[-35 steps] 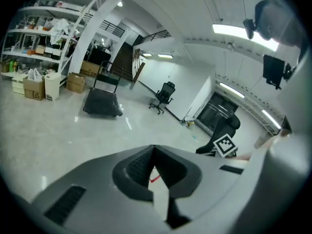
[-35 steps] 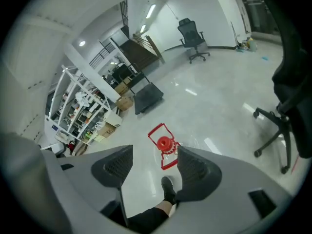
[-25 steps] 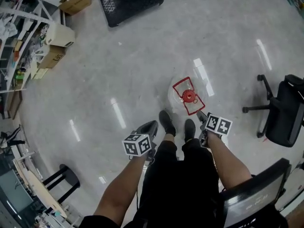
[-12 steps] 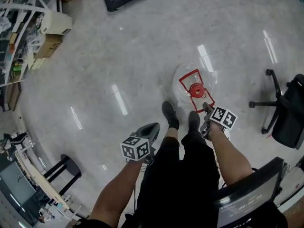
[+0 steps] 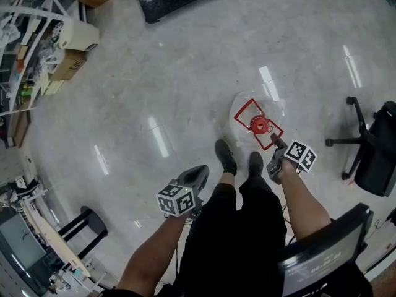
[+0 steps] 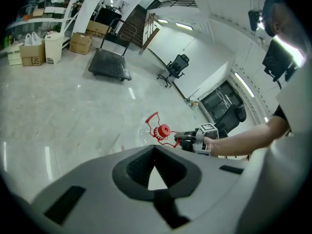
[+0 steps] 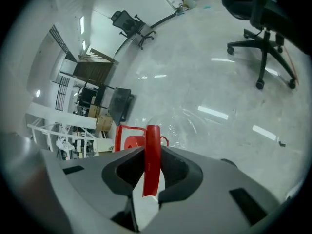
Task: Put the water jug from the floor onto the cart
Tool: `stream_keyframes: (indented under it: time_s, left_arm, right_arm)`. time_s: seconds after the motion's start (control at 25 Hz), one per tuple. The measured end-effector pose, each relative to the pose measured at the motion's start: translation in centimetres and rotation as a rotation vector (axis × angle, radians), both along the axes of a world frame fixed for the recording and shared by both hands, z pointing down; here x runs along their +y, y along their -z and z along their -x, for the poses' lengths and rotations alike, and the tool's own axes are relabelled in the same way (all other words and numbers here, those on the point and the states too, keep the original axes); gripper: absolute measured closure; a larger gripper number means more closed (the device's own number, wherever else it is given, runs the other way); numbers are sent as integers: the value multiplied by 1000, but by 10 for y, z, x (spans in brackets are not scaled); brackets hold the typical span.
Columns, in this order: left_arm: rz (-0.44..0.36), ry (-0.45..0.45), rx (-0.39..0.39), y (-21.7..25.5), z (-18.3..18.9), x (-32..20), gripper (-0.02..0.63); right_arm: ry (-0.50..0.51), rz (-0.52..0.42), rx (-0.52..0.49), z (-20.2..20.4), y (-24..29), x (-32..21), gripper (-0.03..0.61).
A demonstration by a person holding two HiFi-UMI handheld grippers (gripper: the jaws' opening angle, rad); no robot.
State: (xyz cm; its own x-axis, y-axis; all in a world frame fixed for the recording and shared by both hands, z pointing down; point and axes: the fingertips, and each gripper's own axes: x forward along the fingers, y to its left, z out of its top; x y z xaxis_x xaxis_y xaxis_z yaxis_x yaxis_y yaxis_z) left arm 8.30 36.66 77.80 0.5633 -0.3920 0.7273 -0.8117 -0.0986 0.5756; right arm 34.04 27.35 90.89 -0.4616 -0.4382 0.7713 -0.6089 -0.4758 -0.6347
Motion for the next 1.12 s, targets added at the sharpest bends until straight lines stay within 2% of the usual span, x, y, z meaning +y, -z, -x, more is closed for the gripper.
stream_keyframes:
  time_s: [0.24, 0.44, 0.6, 0.72, 0.88, 1.0, 1.12]
  left_arm:
    - [-77, 32, 5, 34, 16, -11, 616]
    - [-187, 78, 3, 71, 39, -43, 617]
    - [-299, 79, 1, 120, 61, -83, 615]
    - [-406, 92, 34, 168, 79, -116, 616]
    - [-552, 104, 109, 238, 96, -155, 616]
    - [-641, 112, 154, 280, 98, -188, 616]
    - [-693, 138, 155, 304, 109, -221, 616]
  right_arm:
    - [137, -162, -151, 43, 52, -32, 494]
    - [166, -256, -206, 58, 119, -70, 492]
    - [191, -360, -270, 66, 195, -96, 491]
    - [247, -465, -325, 85, 263, -121, 491]
    - [261, -571, -438, 115, 351, -155, 492]
    - [312, -626, -533, 138, 403, -180, 492]
    - [309, -651, -636, 156, 439, -212, 494]
